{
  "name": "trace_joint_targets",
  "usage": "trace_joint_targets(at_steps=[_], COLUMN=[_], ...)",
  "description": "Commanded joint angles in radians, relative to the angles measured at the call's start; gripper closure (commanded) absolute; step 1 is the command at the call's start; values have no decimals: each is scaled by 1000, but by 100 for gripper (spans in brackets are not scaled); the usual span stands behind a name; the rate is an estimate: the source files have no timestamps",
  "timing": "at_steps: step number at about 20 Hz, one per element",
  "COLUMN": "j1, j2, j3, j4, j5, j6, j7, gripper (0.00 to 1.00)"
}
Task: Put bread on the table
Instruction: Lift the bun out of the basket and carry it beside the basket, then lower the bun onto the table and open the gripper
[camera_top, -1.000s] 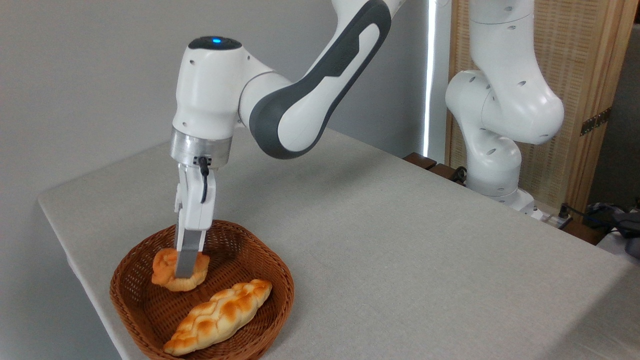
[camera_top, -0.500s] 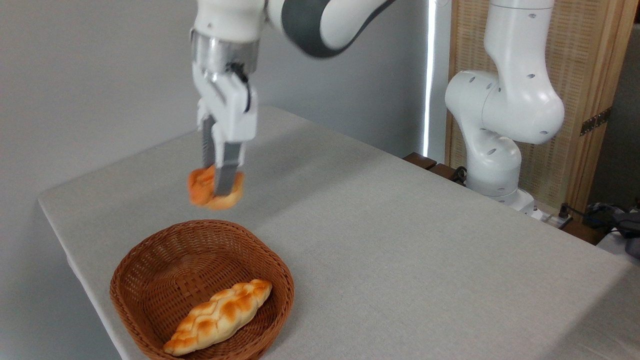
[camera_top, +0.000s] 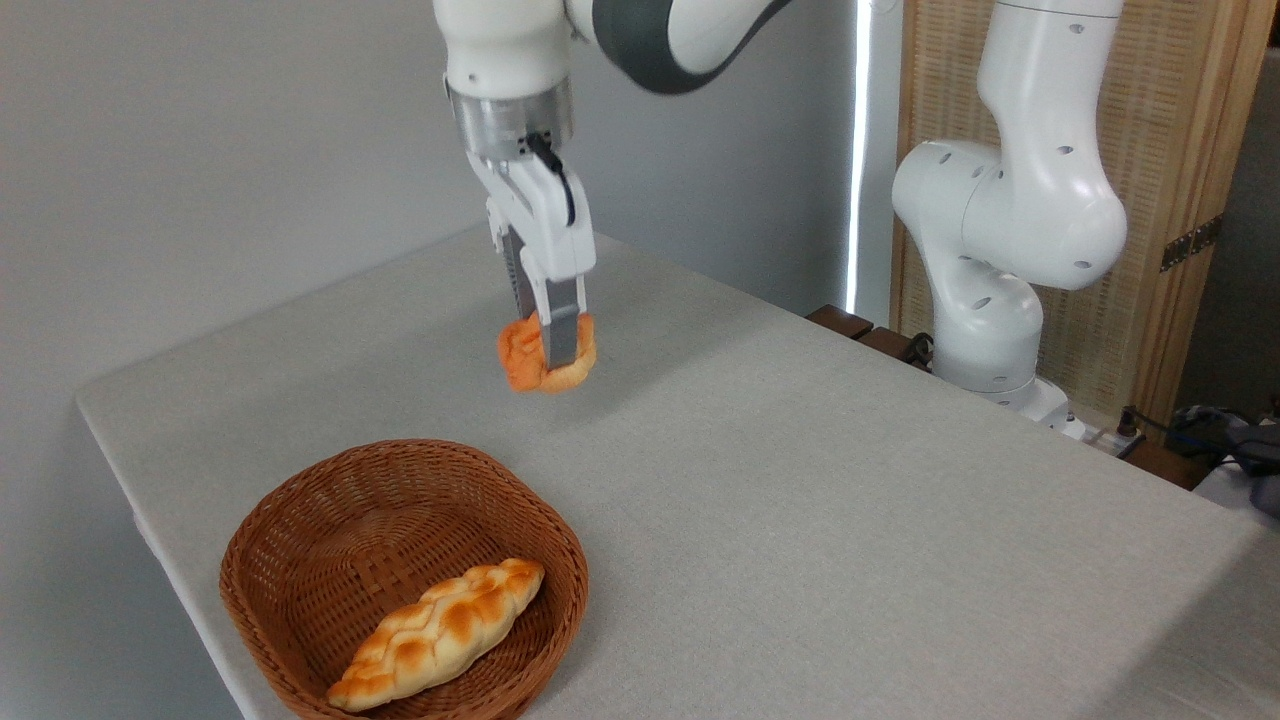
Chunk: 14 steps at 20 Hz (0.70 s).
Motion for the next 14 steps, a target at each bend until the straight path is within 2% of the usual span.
trace_joint_targets(at_steps=[1,3,6,8,12,14], j1=[-21,-24,-38,-44,-47,-47], j2=[4,7,14,22,28,31], j3=[5,2,0,1,-1,-1], j4=[-61,-87,-109,-126,-146,-167], j5=[-8,-8,-8,-8,-7,28], j6=[111,144,168,170,194,226], j7=[-11,-11,-9,-5,0,3], gripper=[43,40,24,17,12,10])
